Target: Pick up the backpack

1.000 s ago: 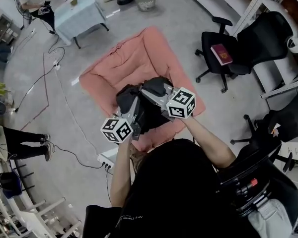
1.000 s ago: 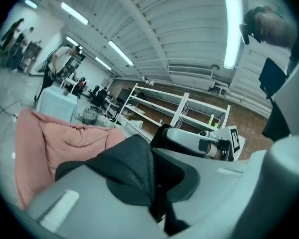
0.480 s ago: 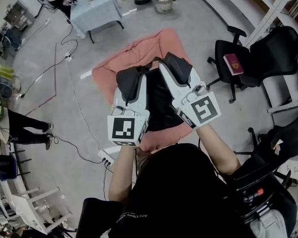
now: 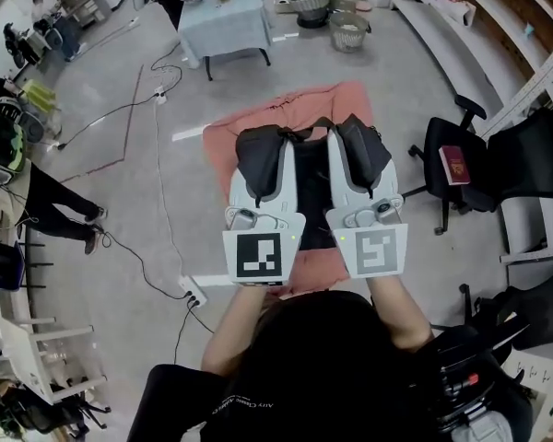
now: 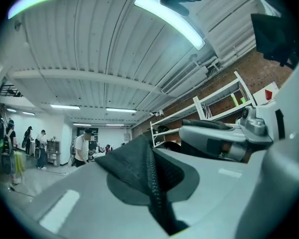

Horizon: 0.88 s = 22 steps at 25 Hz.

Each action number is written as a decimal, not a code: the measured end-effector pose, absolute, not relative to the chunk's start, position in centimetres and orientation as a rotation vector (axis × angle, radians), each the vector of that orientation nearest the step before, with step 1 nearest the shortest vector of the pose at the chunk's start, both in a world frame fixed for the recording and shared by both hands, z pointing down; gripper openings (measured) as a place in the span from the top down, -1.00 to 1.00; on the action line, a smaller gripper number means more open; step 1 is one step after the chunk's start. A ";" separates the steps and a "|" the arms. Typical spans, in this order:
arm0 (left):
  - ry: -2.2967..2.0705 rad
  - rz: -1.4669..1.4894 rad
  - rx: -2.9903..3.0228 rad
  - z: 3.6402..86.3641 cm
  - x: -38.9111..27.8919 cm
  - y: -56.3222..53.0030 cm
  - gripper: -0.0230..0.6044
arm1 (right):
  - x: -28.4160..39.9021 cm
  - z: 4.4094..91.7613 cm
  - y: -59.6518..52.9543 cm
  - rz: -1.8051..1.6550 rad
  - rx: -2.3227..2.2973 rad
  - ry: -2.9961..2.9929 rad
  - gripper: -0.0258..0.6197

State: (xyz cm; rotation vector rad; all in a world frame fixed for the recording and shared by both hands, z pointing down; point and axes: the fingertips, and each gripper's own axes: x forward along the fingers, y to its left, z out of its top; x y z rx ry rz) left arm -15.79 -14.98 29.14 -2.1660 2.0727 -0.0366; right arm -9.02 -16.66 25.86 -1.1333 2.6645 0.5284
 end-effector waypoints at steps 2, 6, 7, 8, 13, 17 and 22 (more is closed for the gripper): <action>2.089 -0.060 -2.172 29.5 -15.8 -14.8 0.88 | -9.0 26.5 -16.6 0.508 -1.120 2.693 0.84; 2.145 -0.121 -2.159 30.6 -15.8 -13.4 0.88 | -9.1 27.9 -15.5 0.456 -1.122 2.753 0.84; 2.165 -0.123 -2.161 30.9 -15.9 -13.0 0.88 | -9.2 28.2 -15.3 0.457 -1.121 2.772 0.84; 2.186 -0.123 -2.163 31.2 -15.9 -12.6 0.88 | -9.3 28.5 -15.1 0.453 -1.118 2.786 0.84; 2.209 -0.107 -2.160 31.8 -16.5 -11.2 0.88 | -9.9 30.2 -13.5 0.432 -1.139 2.883 0.84; 2.190 -0.080 -2.196 32.0 -15.3 -9.9 0.88 | -9.2 30.4 -12.5 0.453 -1.211 2.917 0.84; 2.203 0.052 -2.203 31.5 -16.3 -9.1 0.88 | -10.2 29.9 -11.5 0.496 -1.251 2.935 0.84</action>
